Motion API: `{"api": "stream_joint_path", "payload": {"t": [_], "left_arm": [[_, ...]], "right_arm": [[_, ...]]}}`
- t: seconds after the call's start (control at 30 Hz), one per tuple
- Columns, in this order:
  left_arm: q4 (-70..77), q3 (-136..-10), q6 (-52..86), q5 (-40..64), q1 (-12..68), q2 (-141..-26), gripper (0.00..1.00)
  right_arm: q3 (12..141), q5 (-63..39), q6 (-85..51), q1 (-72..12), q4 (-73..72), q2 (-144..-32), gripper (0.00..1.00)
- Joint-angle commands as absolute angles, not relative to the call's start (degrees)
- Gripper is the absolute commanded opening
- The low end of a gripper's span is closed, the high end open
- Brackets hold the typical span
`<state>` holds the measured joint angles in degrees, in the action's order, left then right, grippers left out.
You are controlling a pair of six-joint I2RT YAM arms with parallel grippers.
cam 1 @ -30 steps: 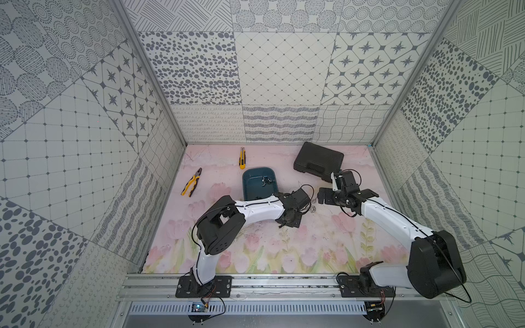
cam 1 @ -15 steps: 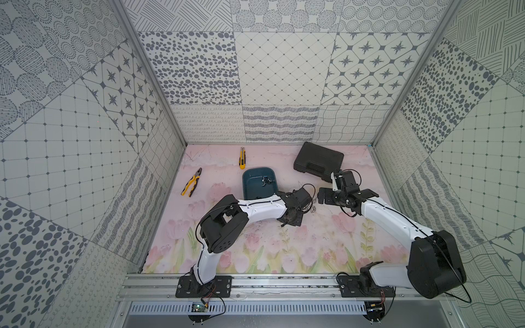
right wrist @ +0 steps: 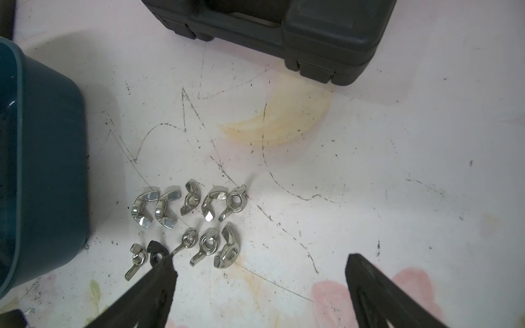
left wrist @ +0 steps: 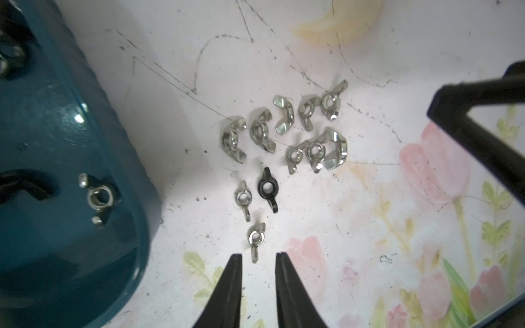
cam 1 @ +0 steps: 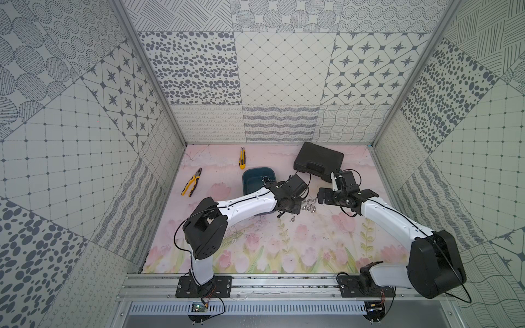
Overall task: Take out the wing nut from the storage box
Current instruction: Pick up the wing nut from the storage box.
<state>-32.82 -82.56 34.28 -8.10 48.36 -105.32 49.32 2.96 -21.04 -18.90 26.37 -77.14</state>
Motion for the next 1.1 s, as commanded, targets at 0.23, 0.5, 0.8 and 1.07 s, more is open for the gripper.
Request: {"api": "stream_joint_path", "payload": {"t": [0.23,0.5,0.8,1.07], "left_arm": [[-34.02,-84.29,30.21,-6.81,32.2,-105.16,0.27],[-33.07,-88.61,26.02,-2.83,26.12,-112.27,0.27],[-32.85,-95.17,25.22,0.03,22.71,-119.98,0.26],[-33.12,-99.06,24.87,1.94,21.72,-124.38,0.25]], "right_arm": [[50.7,2.42,-20.92,-19.84,25.07,-78.5,0.97],[51.74,2.86,-21.01,-20.3,25.05,-79.97,0.97],[52.82,3.25,-21.18,-21.21,25.07,-81.87,0.97],[52.97,3.96,-21.01,-21.31,25.05,-82.08,0.97]]}}
